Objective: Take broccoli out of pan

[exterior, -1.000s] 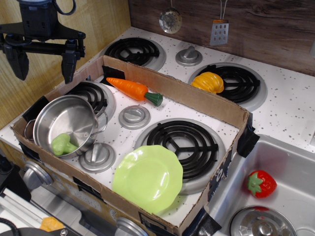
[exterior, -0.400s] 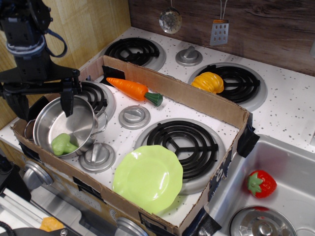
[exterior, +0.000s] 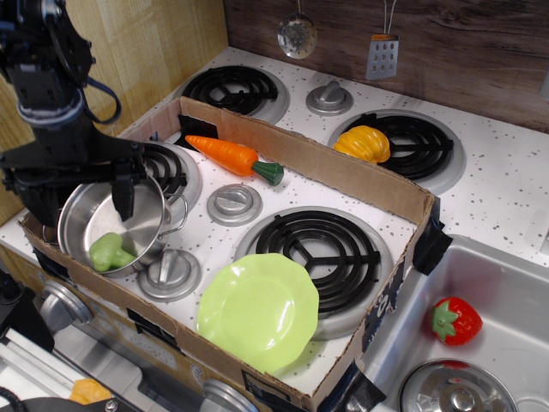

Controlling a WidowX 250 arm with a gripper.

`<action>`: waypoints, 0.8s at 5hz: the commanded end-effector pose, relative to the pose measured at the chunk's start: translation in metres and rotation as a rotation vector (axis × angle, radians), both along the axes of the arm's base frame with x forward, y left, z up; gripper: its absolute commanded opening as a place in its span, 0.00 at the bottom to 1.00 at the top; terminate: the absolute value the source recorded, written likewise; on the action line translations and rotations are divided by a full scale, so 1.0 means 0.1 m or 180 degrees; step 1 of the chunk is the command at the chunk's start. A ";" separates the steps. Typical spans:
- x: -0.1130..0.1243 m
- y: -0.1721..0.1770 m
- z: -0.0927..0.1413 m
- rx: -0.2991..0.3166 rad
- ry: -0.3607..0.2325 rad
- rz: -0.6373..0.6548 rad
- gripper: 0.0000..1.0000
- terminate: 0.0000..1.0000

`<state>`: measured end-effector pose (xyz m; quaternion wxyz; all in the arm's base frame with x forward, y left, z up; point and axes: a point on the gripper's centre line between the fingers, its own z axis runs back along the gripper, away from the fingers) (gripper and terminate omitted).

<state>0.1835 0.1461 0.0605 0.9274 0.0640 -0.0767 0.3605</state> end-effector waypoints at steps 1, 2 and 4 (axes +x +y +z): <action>0.09 -0.13 -0.07 -0.0041 -0.0107 0.0006 1.00 0.00; 0.20 -0.18 -0.15 -0.0120 -0.0152 0.0021 1.00 0.00; 0.21 -0.23 -0.38 -0.0281 -0.0297 0.0090 1.00 0.00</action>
